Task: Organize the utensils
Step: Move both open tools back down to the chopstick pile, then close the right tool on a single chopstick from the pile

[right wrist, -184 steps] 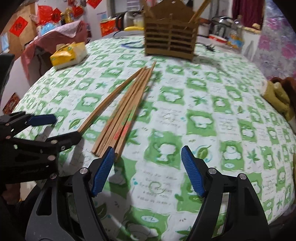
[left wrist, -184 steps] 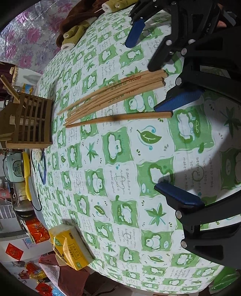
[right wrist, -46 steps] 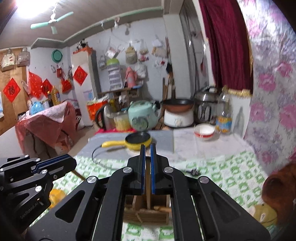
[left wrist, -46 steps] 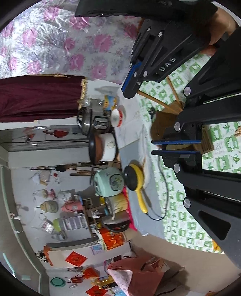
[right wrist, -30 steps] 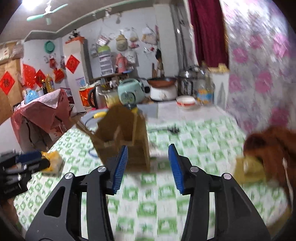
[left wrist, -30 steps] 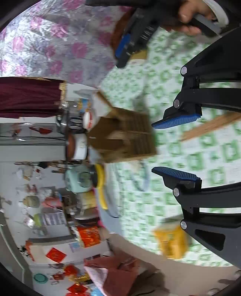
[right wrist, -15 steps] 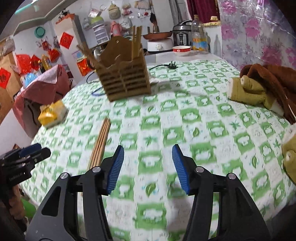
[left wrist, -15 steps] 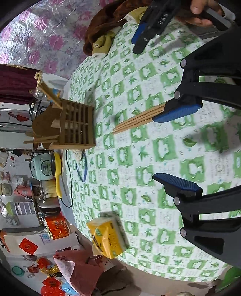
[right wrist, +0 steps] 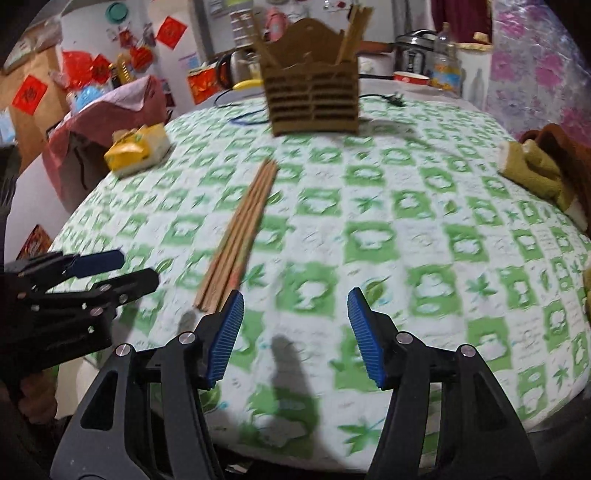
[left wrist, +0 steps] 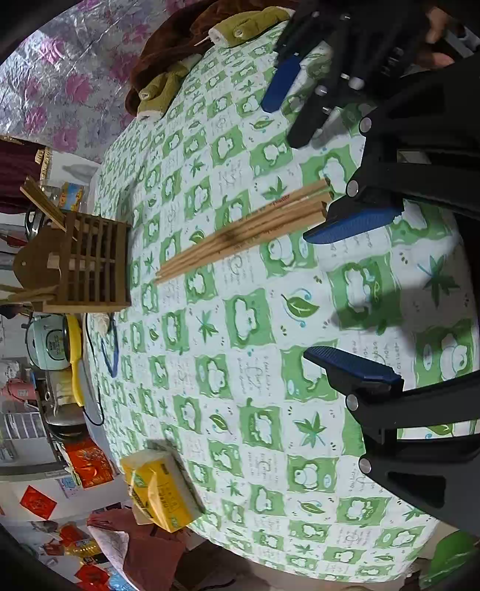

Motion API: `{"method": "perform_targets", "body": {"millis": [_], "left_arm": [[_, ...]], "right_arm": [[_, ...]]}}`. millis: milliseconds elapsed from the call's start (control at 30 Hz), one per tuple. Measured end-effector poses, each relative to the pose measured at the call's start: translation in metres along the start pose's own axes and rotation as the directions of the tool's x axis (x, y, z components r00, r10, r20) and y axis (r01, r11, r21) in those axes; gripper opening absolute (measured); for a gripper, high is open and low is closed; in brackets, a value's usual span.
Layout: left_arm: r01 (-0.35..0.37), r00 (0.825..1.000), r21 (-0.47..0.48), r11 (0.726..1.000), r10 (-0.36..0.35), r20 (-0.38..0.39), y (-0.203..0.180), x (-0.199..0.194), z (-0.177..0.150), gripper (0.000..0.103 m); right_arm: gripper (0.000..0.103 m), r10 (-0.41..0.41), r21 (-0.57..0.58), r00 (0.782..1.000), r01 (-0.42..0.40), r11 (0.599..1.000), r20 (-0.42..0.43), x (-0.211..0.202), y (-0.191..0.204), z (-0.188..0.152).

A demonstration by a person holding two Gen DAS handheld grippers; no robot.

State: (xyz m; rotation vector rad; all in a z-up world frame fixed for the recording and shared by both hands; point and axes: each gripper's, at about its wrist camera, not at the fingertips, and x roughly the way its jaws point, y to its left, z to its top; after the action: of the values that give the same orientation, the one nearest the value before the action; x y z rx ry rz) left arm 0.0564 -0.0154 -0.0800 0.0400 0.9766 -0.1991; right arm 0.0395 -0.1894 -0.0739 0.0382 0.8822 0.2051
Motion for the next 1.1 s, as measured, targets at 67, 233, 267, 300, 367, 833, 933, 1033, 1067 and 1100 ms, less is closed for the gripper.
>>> {"method": "perform_targets", "body": {"millis": [67, 233, 267, 300, 367, 833, 933, 1033, 1067, 1100], "left_arm": [[0.006, 1.0, -0.012, 1.0, -0.006, -0.004, 0.004, 0.001, 0.0, 0.057], [0.032, 0.999, -0.055, 0.998, -0.033, -0.019, 0.013, 0.004, 0.0, 0.057], [0.032, 0.999, -0.057, 0.998, -0.033, -0.019, 0.014, 0.004, 0.0, 0.057], [0.032, 0.999, -0.057, 0.998, -0.033, -0.02, 0.013, 0.004, 0.0, 0.057], [0.036, 0.999, -0.056, 0.998, -0.037, -0.021, 0.014, 0.005, 0.0, 0.057], [0.05, 0.998, -0.047, 0.998, -0.051, -0.03, 0.012, 0.005, 0.0, 0.057], [0.052, 0.998, -0.041, 0.998, -0.053, -0.035, 0.01, 0.005, -0.002, 0.057], [0.054, 0.998, -0.029, 0.998, -0.055, -0.037, 0.007, 0.005, -0.004, 0.057], [0.054, 0.998, -0.027, 0.998, -0.055, -0.037, 0.007, 0.005, -0.005, 0.057], [0.054, 0.998, -0.025, 0.998, -0.055, -0.035, 0.006, 0.004, -0.005, 0.057]], "right_arm": [[0.058, 0.008, -0.024, 1.0, -0.008, 1.0, -0.021, 0.005, 0.008, -0.003], [0.058, 0.008, -0.049, 0.999, -0.01, 0.999, -0.048, 0.013, 0.018, -0.009], [0.058, 0.011, -0.048, 0.998, -0.013, 0.999, -0.054, 0.014, 0.019, -0.01], [0.058, 0.012, -0.049, 0.998, -0.015, 0.999, -0.056, 0.015, 0.019, -0.01], [0.058, 0.003, -0.056, 0.998, -0.007, 0.998, -0.06, 0.017, 0.021, -0.011], [0.058, -0.082, -0.051, 0.996, 0.08, 0.996, -0.044, 0.021, 0.017, -0.008], [0.058, -0.077, -0.067, 0.996, 0.074, 0.995, -0.041, 0.021, 0.022, -0.008], [0.058, -0.061, -0.081, 0.997, 0.057, 0.995, -0.044, 0.022, 0.028, -0.009], [0.058, -0.056, -0.081, 0.997, 0.052, 0.995, -0.047, 0.023, 0.03, -0.01], [0.058, -0.056, -0.084, 0.997, 0.052, 0.995, -0.047, 0.025, 0.031, -0.009]]}}
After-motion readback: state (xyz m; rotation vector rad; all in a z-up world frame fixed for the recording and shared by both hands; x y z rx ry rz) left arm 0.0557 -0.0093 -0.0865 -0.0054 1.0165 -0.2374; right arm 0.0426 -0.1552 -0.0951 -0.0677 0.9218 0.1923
